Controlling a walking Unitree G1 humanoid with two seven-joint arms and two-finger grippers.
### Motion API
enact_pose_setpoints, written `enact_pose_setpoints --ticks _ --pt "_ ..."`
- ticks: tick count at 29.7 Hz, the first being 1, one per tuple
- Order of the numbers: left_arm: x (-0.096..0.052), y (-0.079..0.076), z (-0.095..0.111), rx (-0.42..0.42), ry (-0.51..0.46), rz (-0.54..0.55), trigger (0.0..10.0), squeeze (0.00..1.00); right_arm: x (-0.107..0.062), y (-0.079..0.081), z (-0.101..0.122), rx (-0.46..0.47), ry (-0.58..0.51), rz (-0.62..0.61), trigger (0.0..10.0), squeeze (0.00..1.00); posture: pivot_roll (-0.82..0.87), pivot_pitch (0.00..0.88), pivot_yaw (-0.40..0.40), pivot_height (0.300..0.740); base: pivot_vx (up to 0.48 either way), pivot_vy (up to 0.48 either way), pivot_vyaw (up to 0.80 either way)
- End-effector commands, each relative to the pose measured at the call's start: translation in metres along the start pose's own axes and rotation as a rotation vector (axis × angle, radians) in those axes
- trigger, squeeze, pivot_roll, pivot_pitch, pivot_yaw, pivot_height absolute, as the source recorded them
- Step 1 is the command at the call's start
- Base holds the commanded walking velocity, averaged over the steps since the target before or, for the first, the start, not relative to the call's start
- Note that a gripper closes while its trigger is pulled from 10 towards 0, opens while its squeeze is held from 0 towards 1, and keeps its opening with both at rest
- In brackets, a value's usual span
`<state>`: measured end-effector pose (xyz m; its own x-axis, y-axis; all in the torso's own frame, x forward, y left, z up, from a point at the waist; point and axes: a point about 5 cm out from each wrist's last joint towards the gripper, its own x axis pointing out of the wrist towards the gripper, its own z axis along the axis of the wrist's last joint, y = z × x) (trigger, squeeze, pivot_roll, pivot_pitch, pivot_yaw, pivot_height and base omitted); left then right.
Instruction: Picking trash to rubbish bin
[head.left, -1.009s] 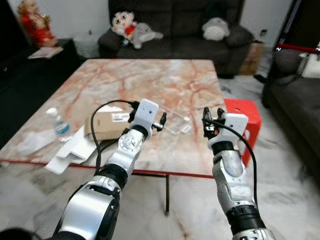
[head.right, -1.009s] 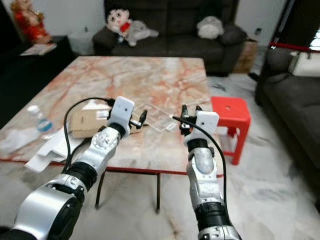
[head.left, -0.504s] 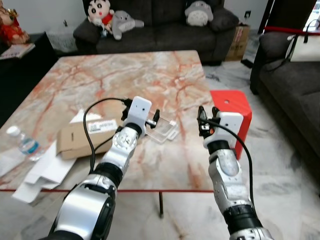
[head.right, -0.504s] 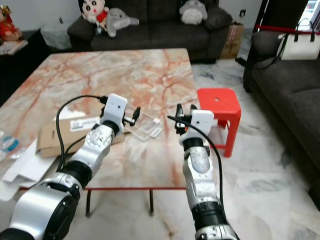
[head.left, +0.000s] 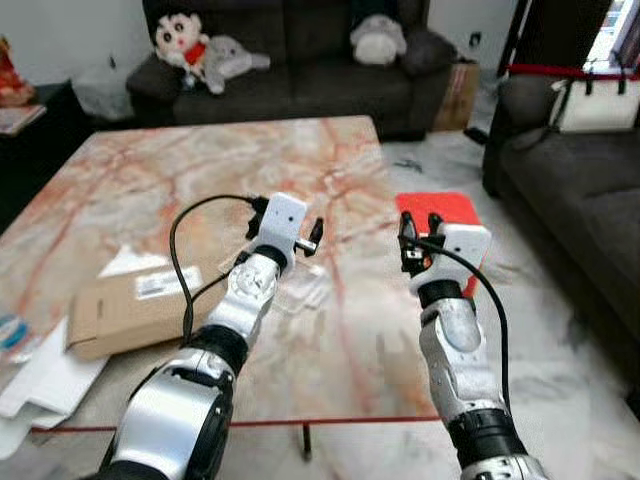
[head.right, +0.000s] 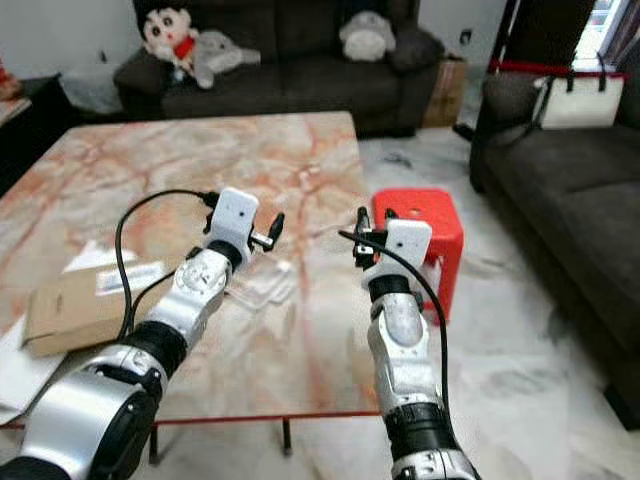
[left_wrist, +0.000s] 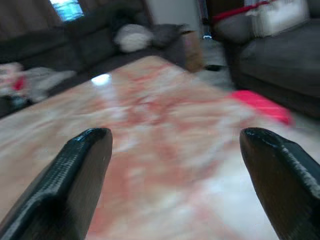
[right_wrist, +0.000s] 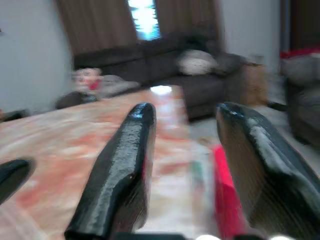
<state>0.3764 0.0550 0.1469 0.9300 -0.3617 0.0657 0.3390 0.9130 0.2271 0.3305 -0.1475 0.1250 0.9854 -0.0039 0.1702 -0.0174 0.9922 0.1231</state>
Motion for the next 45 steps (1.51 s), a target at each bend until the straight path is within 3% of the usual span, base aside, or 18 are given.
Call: enact_pose_setpoints --ticks 1,13,19,25,28,33,45 --pt "0.0 0.016 0.002 0.039 -0.006 0.032 10.0 0.0 0.004 0.012 0.007 0.022 -0.025 0.031 10.0 0.0 0.05 0.0 0.039 0.74 0.334 0.0 0.0" --pt "-0.001 0.018 0.004 0.037 -0.029 0.045 10.0 0.0 0.003 0.015 0.007 -0.03 -0.035 0.061 10.0 0.0 0.06 0.0 0.039 0.74 0.104 0.0 0.0" --pt "-0.001 0.02 0.002 0.038 -0.01 0.05 10.0 0.0 0.003 0.013 0.005 0.009 -0.024 0.041 10.0 0.0 0.06 0.0 0.039 0.74 0.0 0.0 0.4" --pt "0.0 0.02 -0.005 0.031 0.061 0.026 10.0 0.0 0.003 0.014 0.005 0.001 -0.022 0.047 10.0 0.0 0.06 0.0 0.039 0.74 0.0 0.0 0.0" --pt "-0.001 0.015 -0.011 0.013 0.112 -0.038 10.0 0.0 0.003 0.014 0.005 0.006 -0.024 0.048 10.0 0.0 0.06 0.0 0.04 0.74 0.0 0.0 0.0" --pt "0.001 0.018 -0.007 -0.048 0.1 -0.018 10.0 0.0 0.003 0.014 0.005 0.003 -0.022 0.05 10.0 0.0 0.05 0.0 0.041 0.74 0.0 0.0 0.0" --pt "0.003 0.021 -0.004 -0.042 0.091 -0.012 10.0 0.0 0.002 0.014 0.004 0.001 -0.018 0.052 10.0 0.0 0.06 0.0 0.038 0.74 0.0 0.0 0.0"
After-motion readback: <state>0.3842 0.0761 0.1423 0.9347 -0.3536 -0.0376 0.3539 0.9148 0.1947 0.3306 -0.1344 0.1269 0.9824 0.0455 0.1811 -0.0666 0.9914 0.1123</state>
